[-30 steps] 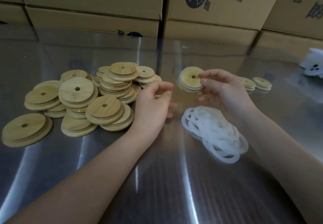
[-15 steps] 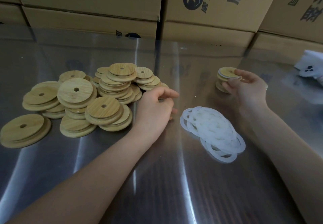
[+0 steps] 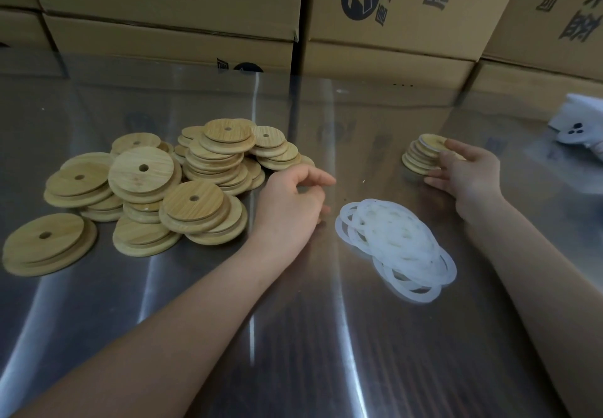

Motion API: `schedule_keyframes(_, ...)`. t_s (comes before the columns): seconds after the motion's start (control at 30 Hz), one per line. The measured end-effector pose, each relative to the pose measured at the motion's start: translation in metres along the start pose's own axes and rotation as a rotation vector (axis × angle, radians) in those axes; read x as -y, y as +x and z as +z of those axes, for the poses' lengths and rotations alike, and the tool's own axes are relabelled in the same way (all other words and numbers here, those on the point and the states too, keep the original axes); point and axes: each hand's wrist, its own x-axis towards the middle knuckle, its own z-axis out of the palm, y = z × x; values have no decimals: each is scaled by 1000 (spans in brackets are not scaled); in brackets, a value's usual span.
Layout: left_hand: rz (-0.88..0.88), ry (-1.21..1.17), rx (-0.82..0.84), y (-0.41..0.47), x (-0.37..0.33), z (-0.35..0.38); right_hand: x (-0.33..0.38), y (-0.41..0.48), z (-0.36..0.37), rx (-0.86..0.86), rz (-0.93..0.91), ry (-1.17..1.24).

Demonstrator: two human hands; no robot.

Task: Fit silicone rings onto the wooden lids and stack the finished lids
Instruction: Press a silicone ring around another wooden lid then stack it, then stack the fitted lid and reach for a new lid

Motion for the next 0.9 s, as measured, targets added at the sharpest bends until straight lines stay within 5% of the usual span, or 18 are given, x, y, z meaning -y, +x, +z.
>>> schedule_keyframes(0.47, 48, 91, -9, -1, -1, 1, 3, 5, -5, 91, 44, -86)
schedule_keyframes(0.7, 352, 346, -141, -3, -6, -4, 2, -4, 4, 30, -164, -267)
schedule_keyframes(0.9, 485, 492, -343, 2, -16, -20, 10, -29, 16, 259, -372, -433)
